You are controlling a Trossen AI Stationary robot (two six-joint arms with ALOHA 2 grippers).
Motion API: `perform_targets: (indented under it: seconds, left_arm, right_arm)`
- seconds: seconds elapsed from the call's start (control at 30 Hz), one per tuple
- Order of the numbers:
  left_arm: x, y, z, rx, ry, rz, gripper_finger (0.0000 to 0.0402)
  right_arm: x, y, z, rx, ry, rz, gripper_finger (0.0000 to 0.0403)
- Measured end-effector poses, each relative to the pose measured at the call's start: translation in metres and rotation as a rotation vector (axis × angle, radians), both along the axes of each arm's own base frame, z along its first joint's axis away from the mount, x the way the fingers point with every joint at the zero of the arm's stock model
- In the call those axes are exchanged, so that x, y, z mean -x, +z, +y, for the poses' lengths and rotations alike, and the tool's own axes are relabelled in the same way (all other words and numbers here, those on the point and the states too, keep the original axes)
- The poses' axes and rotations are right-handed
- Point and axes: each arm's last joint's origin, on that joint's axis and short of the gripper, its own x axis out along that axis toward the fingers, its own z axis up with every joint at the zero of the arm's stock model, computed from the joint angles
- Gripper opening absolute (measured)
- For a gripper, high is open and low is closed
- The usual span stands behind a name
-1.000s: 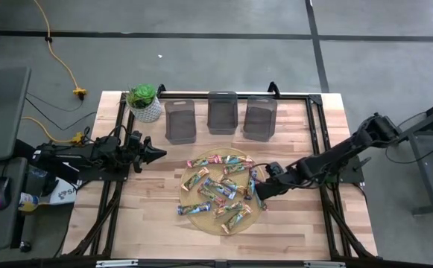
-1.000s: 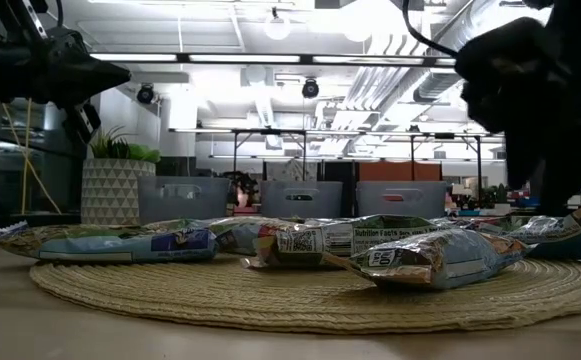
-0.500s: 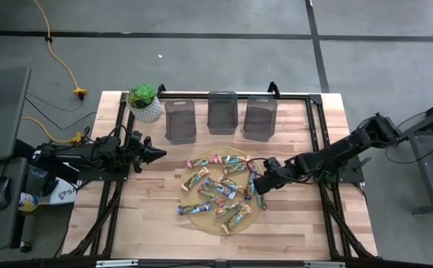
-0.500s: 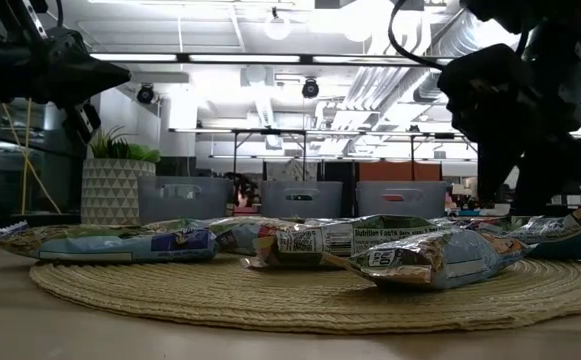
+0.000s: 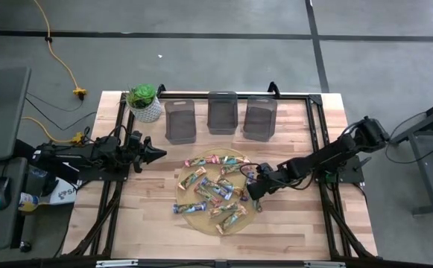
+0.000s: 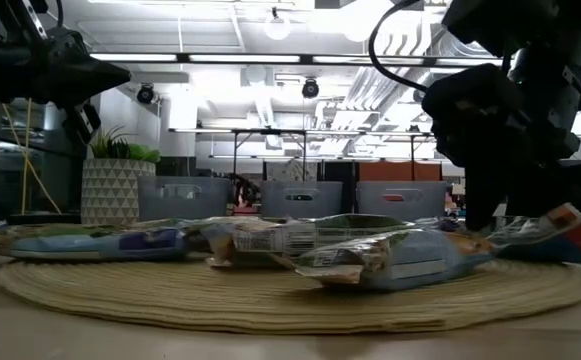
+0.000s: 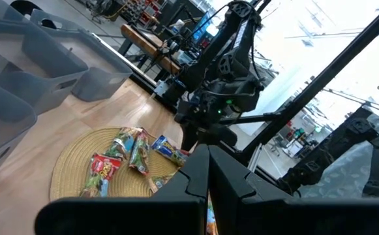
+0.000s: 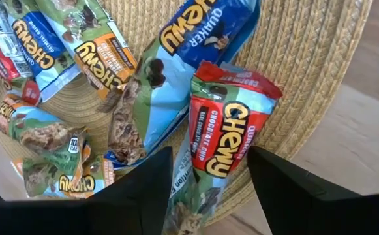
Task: Pick and place Granola Bars by type
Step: Put the orange granola bar into the right black bin
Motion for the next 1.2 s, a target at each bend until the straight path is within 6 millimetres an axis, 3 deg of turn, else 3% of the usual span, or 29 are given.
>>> perform_targets:
  seconds: [0.17,0.63,0.83,1.0,1.2]
  left_arm:
    - [0.000,-0.001,0.000,0.000,0.000,0.010,0.0001]
    - [0.000,-0.001,0.000,-0.001,0.000,0.014,0.0001]
    - [0.000,-0.001,0.000,-0.001,0.000,0.014,0.0001]
    - [0.000,-0.001,0.000,-0.001,0.000,0.014,0.0001]
    - [0.000,-0.002,0.000,-0.001,0.000,0.017,0.0001]
  right_arm:
    - [0.001,-0.001,0.000,0.005,-0.001,0.017,0.0178]
    - [0.005,0.004,-0.002,0.007,0.005,0.007,0.0076]
    - [0.000,0.007,0.001,-0.027,0.026,-0.051,0.0064]
    - [-0.002,0.019,0.001,-0.046,0.023,-0.128,0.0064]
    - [0.003,0.049,-0.003,-0.013,0.008,-0.283,0.0063]
